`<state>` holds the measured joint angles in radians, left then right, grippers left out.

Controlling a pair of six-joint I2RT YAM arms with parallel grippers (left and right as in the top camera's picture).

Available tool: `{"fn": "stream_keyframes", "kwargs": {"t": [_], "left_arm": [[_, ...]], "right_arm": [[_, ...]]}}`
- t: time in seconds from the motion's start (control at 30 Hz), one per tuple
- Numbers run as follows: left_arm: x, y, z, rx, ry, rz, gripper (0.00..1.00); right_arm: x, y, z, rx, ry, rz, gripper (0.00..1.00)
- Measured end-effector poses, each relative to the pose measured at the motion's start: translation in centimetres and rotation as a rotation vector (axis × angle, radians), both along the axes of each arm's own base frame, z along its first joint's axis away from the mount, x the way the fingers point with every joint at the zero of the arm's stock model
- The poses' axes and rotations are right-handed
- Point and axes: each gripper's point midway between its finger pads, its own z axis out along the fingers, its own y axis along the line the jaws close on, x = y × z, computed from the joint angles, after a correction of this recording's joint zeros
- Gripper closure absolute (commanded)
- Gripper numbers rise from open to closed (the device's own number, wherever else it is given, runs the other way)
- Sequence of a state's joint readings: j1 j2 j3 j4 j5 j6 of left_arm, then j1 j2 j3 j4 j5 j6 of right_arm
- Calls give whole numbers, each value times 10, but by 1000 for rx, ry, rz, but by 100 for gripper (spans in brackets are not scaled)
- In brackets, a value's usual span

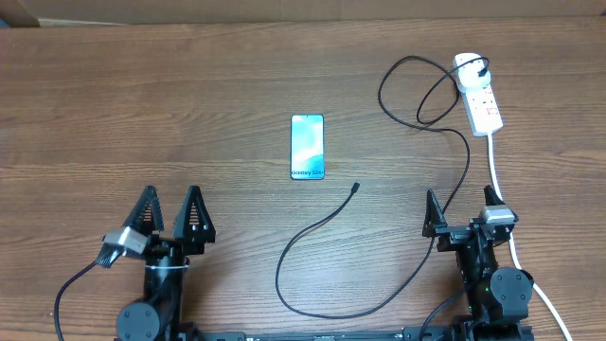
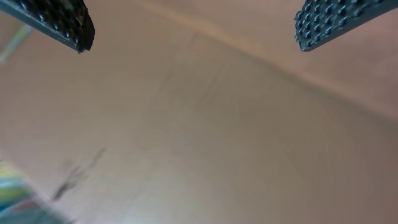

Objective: Plug charger to phone and switch on socket
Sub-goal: 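Raise the left arm and swing its open gripper toward the phone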

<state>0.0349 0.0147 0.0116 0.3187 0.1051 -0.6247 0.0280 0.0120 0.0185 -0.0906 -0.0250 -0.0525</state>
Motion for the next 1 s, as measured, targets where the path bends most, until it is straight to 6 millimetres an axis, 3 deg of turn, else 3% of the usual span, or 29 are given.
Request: {"fn": "stream_keyframes", "kwargs": {"t": [0.17, 0.33, 0.5, 0.6, 0.77, 1.0], "left_arm": [[-5, -4, 15, 17, -18, -18, 0], [-20, -5, 64, 74, -49, 1, 0], [-22, -6, 83, 96, 216, -12, 0], [-18, -20, 110, 113, 279, -95, 0], [-16, -59, 156, 162, 230, -332, 0], [-20, -93, 181, 223, 159, -554, 0]], "right_arm": [[0, 0, 0, -1, -1, 0, 0], [0, 0, 0, -1, 0, 0, 0], [0, 0, 0, 0, -1, 0, 0], [0, 0, 0, 0, 0, 0, 0], [0, 0, 0, 0, -1, 0, 0], [0, 0, 0, 0, 0, 0, 0]]}}
